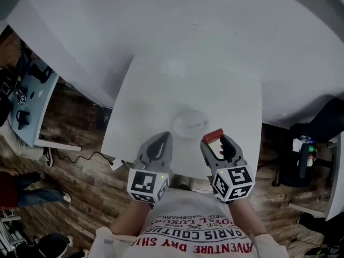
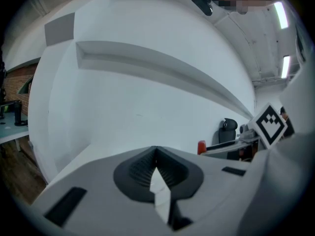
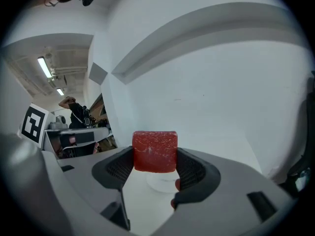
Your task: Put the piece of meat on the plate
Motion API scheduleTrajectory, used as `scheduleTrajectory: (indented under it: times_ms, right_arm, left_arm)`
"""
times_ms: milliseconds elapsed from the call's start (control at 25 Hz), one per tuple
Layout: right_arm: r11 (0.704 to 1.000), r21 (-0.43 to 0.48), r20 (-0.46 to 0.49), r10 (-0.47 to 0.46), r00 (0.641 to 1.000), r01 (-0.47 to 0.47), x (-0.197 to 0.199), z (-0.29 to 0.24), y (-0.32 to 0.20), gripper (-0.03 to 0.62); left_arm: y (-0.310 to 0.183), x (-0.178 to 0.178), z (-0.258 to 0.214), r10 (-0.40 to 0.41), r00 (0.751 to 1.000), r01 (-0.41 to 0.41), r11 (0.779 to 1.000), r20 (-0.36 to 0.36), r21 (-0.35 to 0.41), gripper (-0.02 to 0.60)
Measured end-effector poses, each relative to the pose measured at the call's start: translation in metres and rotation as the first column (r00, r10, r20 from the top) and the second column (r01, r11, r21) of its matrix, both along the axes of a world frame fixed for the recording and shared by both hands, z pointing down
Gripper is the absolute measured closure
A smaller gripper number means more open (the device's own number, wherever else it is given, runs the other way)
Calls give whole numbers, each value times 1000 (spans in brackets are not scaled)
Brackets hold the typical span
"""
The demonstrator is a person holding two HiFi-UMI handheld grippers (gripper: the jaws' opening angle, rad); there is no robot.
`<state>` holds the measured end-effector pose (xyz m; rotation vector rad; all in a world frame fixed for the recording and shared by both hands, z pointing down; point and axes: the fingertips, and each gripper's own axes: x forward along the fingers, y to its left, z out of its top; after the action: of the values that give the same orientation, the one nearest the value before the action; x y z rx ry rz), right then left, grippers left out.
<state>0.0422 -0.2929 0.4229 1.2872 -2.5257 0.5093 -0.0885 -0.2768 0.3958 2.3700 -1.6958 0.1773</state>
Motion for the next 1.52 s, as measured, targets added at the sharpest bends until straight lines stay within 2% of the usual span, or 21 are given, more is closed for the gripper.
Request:
scheduleTrajectory:
  times_ms: [240,440,760,960,1080,1240,1520]
  right_arm:
    - [989,-142,-94,25,995,-38,-16,45,-34,318]
    - [968,-246,-164,16,986,-57,-37,85,-58,318]
    - [931,-355,-328,-42,944,-82,-60,158,-80,318]
    - [884,-450,-396,-68,916,-129,-61,194,-86,318]
    - [856,-501,-428,-116,896,-129,-61,209,-86,318]
    - [848,-515,-467,-158,870,-123,-62,213,-86,318]
    - [847,-520,-478,-183,859,-109,-70,215,-92,319]
  left_arm:
    - [-34,-6,28,64,998,-64,995,0,-73,577]
    - [-60,-21,56,99,995,-99,985,-7,-141,577]
    - [-80,-44,96,140,990,-144,967,-34,-211,577]
    - [-88,-51,113,163,985,-172,955,-59,-242,577]
    - [-91,-53,119,162,984,-177,950,-78,-258,577]
    - [-91,-51,128,169,980,-192,939,-104,-284,577]
    - [-98,-58,135,171,980,-194,934,-103,-300,577]
